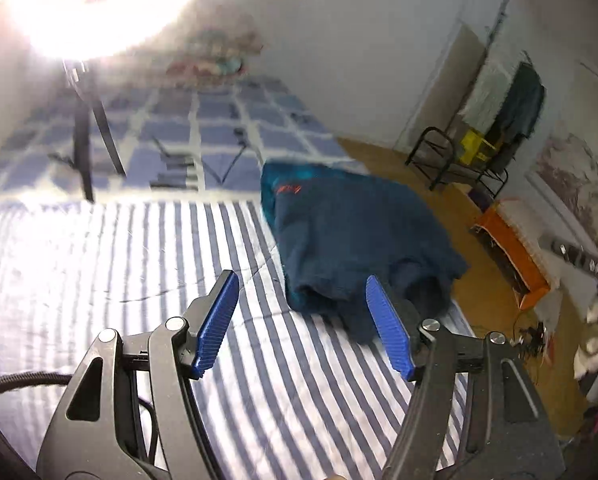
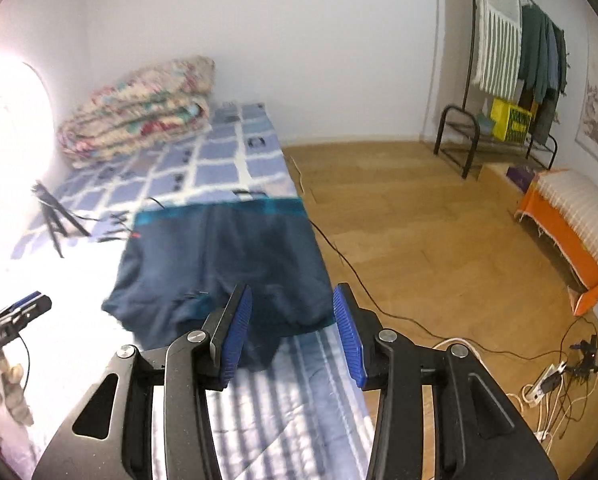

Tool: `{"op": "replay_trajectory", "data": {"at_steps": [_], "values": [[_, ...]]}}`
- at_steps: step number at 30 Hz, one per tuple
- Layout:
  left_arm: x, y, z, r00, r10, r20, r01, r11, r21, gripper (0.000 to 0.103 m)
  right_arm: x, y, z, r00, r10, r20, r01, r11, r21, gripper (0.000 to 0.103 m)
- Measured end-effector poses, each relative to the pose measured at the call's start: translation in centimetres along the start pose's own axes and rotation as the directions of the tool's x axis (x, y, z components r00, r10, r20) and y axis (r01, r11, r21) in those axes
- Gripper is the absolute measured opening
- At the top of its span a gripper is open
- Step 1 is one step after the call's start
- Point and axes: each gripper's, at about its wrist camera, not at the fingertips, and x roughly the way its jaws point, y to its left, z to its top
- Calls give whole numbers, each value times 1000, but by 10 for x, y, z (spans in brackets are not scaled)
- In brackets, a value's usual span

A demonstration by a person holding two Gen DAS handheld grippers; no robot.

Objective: Fold large clothes

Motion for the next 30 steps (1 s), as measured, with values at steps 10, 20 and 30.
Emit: {"op": "replay_trajectory", "data": {"at_steps": [10, 20, 30], "values": [[-181, -40, -4, 993, -24, 113, 14, 996, 93, 69, -133, 65, -2, 992, 82, 101, -76, 995, -63, 43], [-349, -52, -35, 973, -17, 231, -14, 991, 131, 69, -251, 122, -32, 966, 189, 179, -170, 978, -116, 43], [-493, -74, -71, 924, -19, 381, -58, 980, 190, 69, -360, 150, -59, 908, 300, 291, -260, 951, -168, 43]]}}
